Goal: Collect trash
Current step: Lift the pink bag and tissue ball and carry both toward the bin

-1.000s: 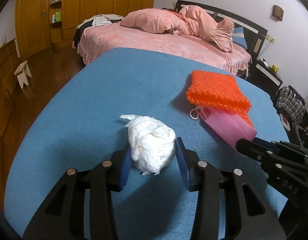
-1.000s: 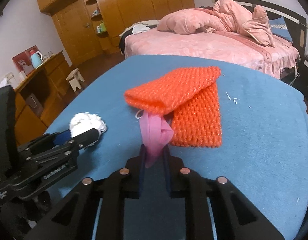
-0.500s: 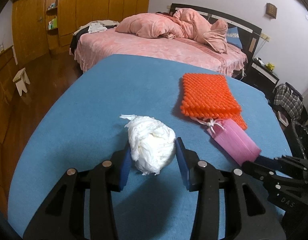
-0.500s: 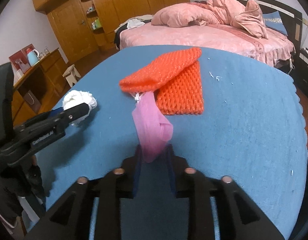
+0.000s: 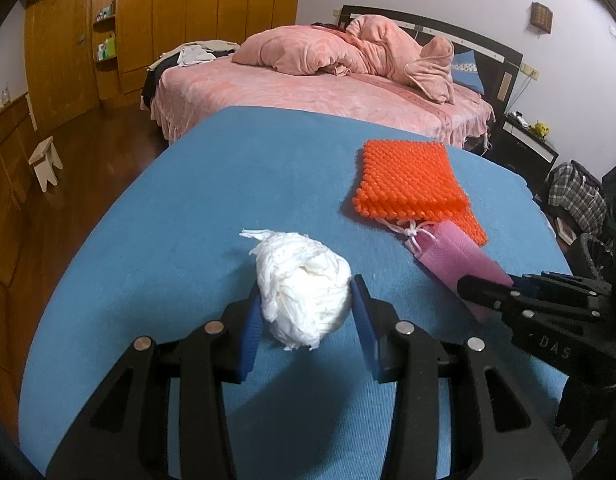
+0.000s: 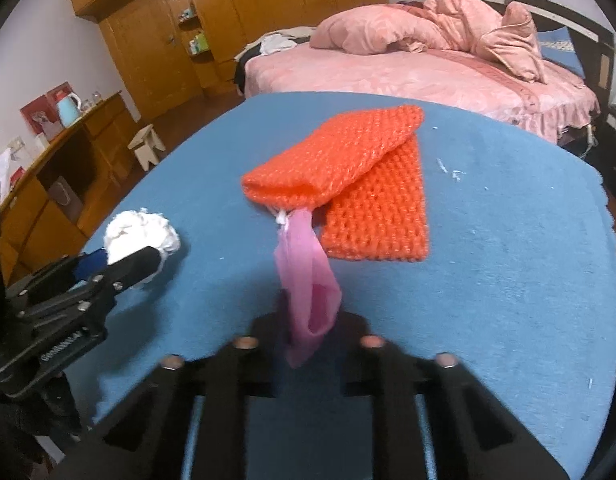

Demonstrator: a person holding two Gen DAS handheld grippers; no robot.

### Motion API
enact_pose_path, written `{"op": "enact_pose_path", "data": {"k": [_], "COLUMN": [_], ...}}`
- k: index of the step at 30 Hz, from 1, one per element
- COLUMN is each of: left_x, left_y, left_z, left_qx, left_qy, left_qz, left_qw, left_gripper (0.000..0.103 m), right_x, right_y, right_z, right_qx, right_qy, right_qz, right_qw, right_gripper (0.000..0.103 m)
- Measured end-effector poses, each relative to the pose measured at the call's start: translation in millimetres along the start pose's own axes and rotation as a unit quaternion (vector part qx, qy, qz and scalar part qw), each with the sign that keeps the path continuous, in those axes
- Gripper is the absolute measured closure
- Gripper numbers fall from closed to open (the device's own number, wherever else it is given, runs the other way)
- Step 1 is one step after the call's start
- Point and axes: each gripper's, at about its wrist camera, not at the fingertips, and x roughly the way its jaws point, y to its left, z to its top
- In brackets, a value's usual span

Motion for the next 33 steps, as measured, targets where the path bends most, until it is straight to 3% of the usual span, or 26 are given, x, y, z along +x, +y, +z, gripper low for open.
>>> {"op": "enact_pose_path", "data": {"k": [13, 33], "left_x": [-24.3, -77.3], "left_y": [-19.2, -131.0], "left_z": [-2.1, -0.5], "left_qx": [0.012, 0.077], "left_qy": [-0.022, -0.067], "left_qz": [-0.014, -0.088], "left_qw": [0.9996, 0.9909], "left_gripper": [0.062, 0.062], "right_x": [-53.7, -157.9], "right_y": [4.4, -64.4], "right_z": [-5.1, -38.3], "right_qx": [0.016, 0.088], "right_qy": [-0.045, -0.110], "right_qz": [0.016, -0.056], "right_qw": [0.999, 0.988], "right_gripper": [0.091, 0.091]}}
